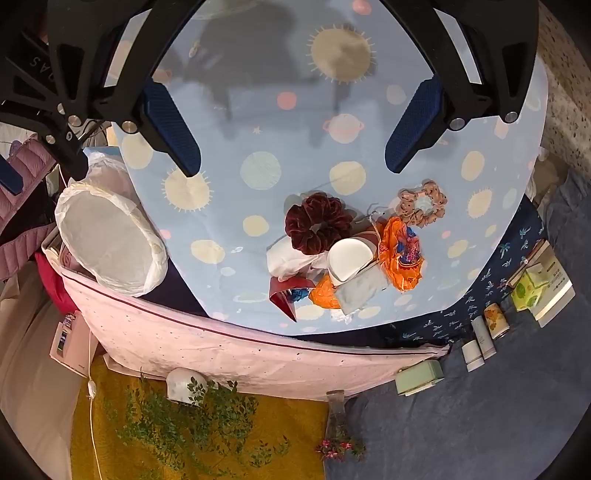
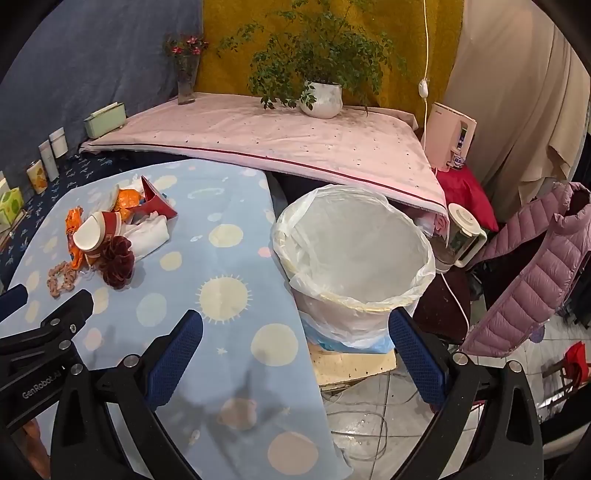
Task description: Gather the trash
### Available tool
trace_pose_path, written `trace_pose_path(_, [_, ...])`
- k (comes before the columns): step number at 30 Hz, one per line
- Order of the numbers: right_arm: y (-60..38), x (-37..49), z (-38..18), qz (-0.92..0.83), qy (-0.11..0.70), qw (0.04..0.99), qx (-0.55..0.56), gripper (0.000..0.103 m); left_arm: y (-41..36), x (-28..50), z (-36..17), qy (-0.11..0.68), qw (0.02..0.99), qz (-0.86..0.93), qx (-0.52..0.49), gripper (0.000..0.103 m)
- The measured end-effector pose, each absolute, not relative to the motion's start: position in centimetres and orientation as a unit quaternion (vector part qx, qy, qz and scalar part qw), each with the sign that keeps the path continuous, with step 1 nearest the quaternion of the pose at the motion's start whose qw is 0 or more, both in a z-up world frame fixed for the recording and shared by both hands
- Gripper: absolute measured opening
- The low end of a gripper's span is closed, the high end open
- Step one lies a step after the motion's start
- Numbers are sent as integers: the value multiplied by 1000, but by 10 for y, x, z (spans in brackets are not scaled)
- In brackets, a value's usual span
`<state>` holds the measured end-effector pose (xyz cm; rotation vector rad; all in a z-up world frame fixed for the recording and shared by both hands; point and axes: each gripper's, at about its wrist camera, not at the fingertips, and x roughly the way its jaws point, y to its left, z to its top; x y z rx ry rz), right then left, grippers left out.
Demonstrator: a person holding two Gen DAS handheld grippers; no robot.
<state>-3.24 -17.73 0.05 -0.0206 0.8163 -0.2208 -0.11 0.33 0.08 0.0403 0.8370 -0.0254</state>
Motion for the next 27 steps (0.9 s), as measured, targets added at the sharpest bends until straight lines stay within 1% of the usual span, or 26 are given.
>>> trace_pose_path(16, [-177, -32, 0, -108, 394, 912, -11, 96, 15, -2, 0, 403, 915, -12, 17, 95])
trace_pose_path(18, [-178, -31, 0, -108, 395, 912, -11, 96, 5, -1, 0, 405, 914, -11, 20, 95])
trace_pose_path(27, [-177, -32, -1, -108, 394, 913, -13, 96, 6, -1, 0, 404, 915, -10, 20, 95])
